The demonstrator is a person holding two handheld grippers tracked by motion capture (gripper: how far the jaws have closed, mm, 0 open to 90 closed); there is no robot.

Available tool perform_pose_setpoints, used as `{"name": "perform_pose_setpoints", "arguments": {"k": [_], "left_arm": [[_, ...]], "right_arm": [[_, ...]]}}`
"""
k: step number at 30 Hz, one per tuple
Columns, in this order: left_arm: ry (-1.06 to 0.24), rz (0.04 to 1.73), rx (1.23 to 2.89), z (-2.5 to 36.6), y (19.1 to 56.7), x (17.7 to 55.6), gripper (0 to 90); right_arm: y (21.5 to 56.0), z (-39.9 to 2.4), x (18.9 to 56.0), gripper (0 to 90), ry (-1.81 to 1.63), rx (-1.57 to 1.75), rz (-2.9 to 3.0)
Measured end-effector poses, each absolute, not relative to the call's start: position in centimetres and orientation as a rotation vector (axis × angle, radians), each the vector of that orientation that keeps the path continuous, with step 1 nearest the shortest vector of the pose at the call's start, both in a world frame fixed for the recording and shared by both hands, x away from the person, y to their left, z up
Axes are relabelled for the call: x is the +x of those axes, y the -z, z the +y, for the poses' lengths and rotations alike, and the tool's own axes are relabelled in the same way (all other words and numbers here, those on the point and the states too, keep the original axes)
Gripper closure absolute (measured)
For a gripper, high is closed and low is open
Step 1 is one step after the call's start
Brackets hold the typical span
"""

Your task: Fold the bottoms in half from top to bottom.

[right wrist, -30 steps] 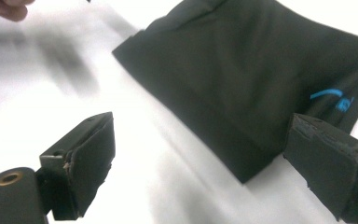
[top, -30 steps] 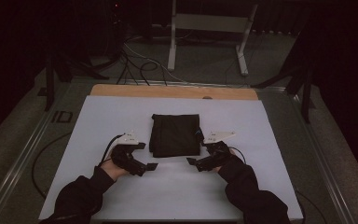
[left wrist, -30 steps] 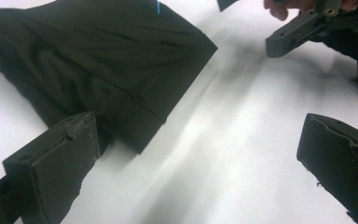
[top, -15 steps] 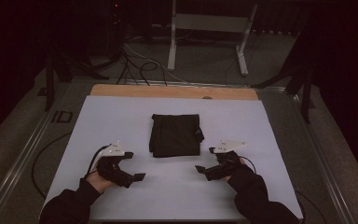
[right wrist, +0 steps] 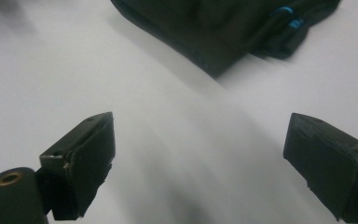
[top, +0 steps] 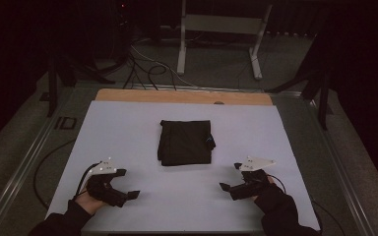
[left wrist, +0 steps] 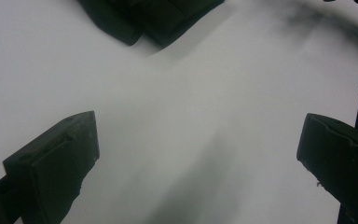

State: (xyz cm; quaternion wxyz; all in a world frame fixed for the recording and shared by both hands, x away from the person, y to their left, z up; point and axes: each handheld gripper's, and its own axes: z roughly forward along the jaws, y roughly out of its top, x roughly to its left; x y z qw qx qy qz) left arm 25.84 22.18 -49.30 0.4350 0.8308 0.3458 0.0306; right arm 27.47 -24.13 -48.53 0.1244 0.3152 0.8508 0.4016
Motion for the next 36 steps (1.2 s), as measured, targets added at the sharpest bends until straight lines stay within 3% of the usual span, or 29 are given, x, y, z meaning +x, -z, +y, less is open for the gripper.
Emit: {"name": "perform_pose_setpoints", "arguments": {"k": [18, 36], "left_arm": [[-0.145, 0.904, 2.079, 23.0, 49.0, 24.4, 0.0], [-0.124, 0.87, 2.038, 22.1, 49.0, 24.2, 0.0]], "right_arm": [[49.2, -28.8, 24.8, 9.1, -1.091, 1.042, 2.41], [49.4, -27.5, 25.8, 9.2, -1.11, 0.99, 2.411]]}}
